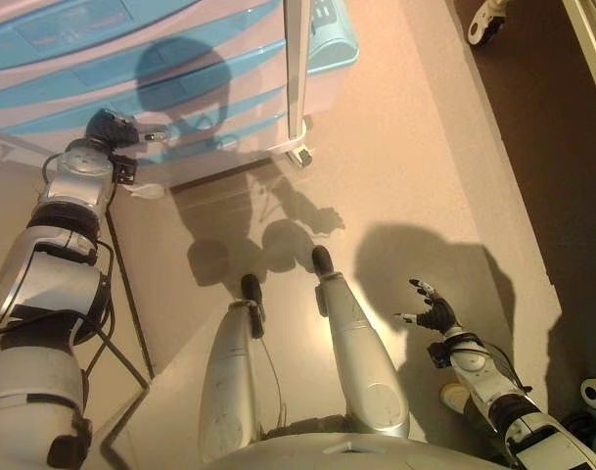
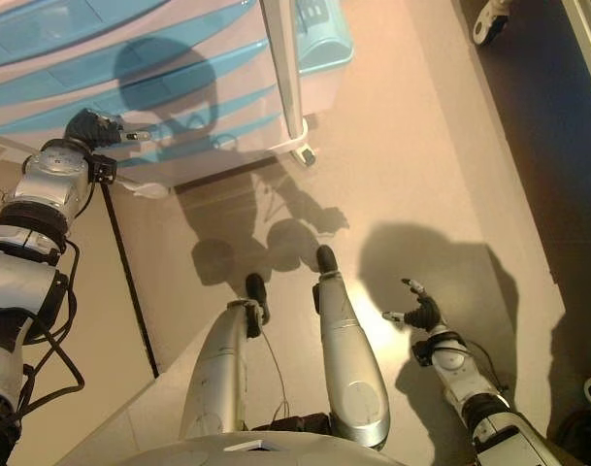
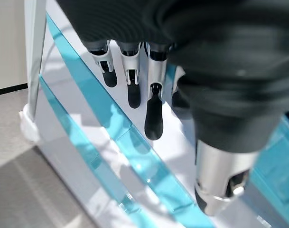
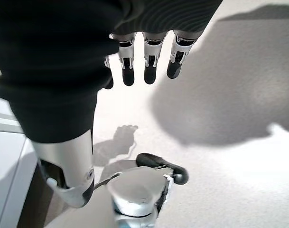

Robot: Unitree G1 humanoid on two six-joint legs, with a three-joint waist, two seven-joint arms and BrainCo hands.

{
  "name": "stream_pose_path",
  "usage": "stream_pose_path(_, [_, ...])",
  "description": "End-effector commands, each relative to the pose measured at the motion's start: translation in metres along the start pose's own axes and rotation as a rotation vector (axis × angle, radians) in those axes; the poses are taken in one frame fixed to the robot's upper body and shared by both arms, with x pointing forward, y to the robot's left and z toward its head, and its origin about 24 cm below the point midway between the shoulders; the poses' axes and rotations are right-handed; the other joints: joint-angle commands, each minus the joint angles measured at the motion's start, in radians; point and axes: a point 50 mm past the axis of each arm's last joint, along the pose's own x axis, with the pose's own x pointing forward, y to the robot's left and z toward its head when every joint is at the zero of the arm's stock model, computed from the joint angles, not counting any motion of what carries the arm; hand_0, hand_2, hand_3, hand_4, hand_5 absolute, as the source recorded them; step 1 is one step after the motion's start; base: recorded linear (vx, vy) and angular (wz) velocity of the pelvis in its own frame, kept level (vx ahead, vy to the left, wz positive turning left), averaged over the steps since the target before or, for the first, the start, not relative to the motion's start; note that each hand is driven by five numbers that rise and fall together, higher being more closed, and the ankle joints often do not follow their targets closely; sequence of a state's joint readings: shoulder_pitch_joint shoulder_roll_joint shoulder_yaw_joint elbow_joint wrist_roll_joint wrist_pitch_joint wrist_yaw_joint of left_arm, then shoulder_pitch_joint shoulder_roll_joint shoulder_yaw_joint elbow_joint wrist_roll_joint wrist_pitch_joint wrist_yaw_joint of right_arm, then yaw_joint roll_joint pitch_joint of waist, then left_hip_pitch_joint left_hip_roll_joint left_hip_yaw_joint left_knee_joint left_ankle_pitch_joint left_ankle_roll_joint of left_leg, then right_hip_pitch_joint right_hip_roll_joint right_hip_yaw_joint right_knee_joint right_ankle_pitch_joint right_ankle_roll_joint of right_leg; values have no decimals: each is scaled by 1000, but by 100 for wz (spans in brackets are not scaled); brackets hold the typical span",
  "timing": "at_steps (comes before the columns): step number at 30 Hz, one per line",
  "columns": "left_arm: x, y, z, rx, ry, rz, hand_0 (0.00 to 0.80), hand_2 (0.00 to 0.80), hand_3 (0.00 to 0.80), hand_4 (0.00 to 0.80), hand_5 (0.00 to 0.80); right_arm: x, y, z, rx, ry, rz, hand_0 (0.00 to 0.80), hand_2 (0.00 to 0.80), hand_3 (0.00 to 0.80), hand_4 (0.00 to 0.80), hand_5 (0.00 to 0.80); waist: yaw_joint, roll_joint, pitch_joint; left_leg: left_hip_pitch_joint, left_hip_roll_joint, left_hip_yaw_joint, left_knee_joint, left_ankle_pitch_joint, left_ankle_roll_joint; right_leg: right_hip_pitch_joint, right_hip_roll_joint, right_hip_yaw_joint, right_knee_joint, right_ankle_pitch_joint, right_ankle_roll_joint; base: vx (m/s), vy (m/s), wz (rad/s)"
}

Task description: Open the drawer and pick up the medicine

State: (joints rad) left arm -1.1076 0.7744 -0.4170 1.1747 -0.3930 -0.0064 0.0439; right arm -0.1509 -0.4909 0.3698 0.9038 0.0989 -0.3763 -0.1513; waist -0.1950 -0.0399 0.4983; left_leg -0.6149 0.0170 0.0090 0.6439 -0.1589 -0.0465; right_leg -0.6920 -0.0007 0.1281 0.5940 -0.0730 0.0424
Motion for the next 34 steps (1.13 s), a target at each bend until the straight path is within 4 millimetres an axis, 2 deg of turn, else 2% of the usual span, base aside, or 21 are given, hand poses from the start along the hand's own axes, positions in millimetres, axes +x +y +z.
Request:
stream_pose_path(1, [-4,37,13,-55,-98,99,0,0,0,0,0,-16,10,-14,29,9,13,0,0,0,0,0,-17,-1,-80,30,-50,53,-41,-14,121,52,43,-19,-4,-35,-80,0,0,0])
stream_pose_path(5, [-9,22,-8,-151,-92,20,0,0,0,0,0,-16,9,-14,53,4,5,0,0,0,0,0,-4,13,-85,42,-61,47,-31,-25,124,64,42,-28,17,-51,-87,14,-12,2])
stream_pose_path(10, [-35,-31,-66,-301,-59,-133,0,0,0,0,0,-20,18,-19,78,23,12,0,0,0,0,0,36,31,-100,96,-81,34,-58,-26,127,121,24,-52,1,-58,-88,41,-47,0])
stream_pose_path(13, [-64,-57,-109,-401,-18,-193,0,0,0,0,0,-24,20,-24,91,42,16,0,0,0,0,0,65,40,-111,148,-89,23,-102,-12,125,174,9,-66,-31,-55,-86,44,-47,5])
stream_pose_path(17, [-109,-84,-169,-509,115,-187,0,0,0,0,0,-29,24,-33,93,83,32,0,0,0,0,0,95,48,-148,235,-91,10,-189,18,114,265,-15,-85,-107,-41,-76,56,-29,15])
stream_pose_path(18, [-117,-88,-179,-530,150,-174,0,0,0,0,0,-31,26,-35,91,91,38,0,0,0,0,0,100,49,-155,250,-92,8,-204,24,112,283,-19,-90,-122,-38,-73,47,-48,14])
stream_pose_path(19, [-135,-98,-199,-554,224,-170,0,0,0,0,0,-33,29,-39,92,113,52,0,0,0,0,0,112,50,-172,282,-94,0,-239,38,107,322,-28,-101,-157,-32,-68,40,-60,19])
stream_pose_path(23, [-190,-119,-248,-563,428,-187,0,0,0,0,0,-42,41,-53,94,185,105,0,0,0,0,0,143,49,-234,383,-92,-23,-342,73,93,443,-41,-137,-264,-13,-59,57,-77,23])
stream_pose_path(26, [-222,-124,-275,-517,574,-198,0,0,0,0,0,-51,53,-64,127,246,147,0,0,0,0,0,160,46,-285,459,-88,-34,-414,90,82,533,-44,-160,-340,1,-52,61,-80,26])
stream_pose_path(29, [-255,-131,-294,-396,673,-267,0,0,0,0,0,-63,71,-75,203,327,217,0,0,0,0,0,173,43,-343,532,-83,-39,-483,106,74,613,-45,-177,-409,17,-42,41,-70,23])
stream_pose_path(34, [-279,-148,-297,-368,681,-437,0,0,0,0,0,-68,87,-80,272,379,288,0,0,0,0,0,195,44,-394,613,-76,-49,-557,119,70,694,-54,-207,-467,31,-30,-35,-32,16])
